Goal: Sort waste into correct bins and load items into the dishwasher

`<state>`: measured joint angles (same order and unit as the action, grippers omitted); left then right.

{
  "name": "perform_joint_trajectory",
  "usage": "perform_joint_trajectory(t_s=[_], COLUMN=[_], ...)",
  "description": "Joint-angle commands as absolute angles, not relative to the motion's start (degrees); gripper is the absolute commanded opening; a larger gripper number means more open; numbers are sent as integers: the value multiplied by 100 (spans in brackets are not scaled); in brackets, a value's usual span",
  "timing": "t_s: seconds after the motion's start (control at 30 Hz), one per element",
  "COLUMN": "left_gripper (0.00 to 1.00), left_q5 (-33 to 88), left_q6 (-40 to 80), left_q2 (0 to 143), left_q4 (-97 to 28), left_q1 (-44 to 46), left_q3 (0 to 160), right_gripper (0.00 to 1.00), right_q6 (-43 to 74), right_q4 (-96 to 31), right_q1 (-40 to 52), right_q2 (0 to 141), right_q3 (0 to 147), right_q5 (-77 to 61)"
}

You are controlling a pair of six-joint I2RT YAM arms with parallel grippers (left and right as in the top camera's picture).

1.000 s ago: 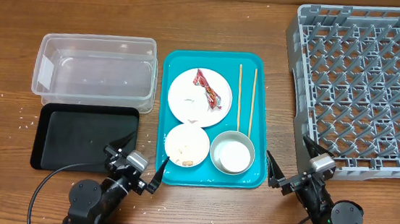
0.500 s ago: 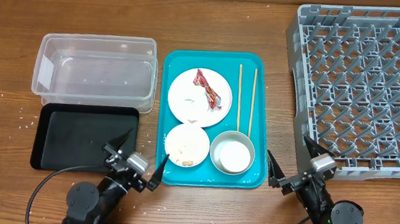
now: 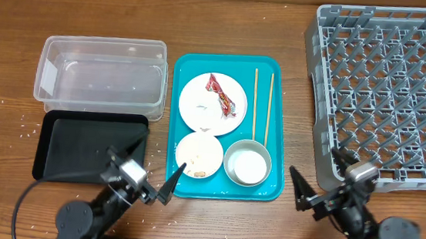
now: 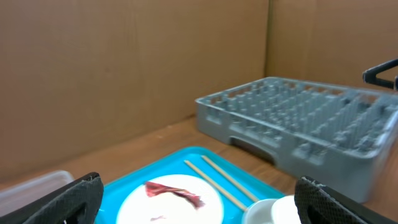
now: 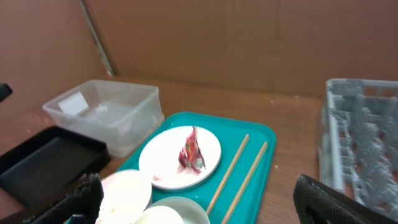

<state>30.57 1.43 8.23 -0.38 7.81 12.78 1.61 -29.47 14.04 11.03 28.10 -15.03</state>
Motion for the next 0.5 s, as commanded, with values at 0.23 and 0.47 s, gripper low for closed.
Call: perform_joint_trajectory(t_s=[0.23,0.47], left_gripper=[100,100], left_q5=[4635,5857], left_q6=[1179,1055], left_q2=[3944,5483], left_q4=[-982,-1629], left_q1=[751,751], left_q3=[3881,5271], right_gripper=[100,100], right_q6=[508,797], right_q4=[-5068,-5741], right_q1=[1450,1450], right_q2=[3972,5415], right_q3=[5682,6705], right_q5=[-1208,-1737])
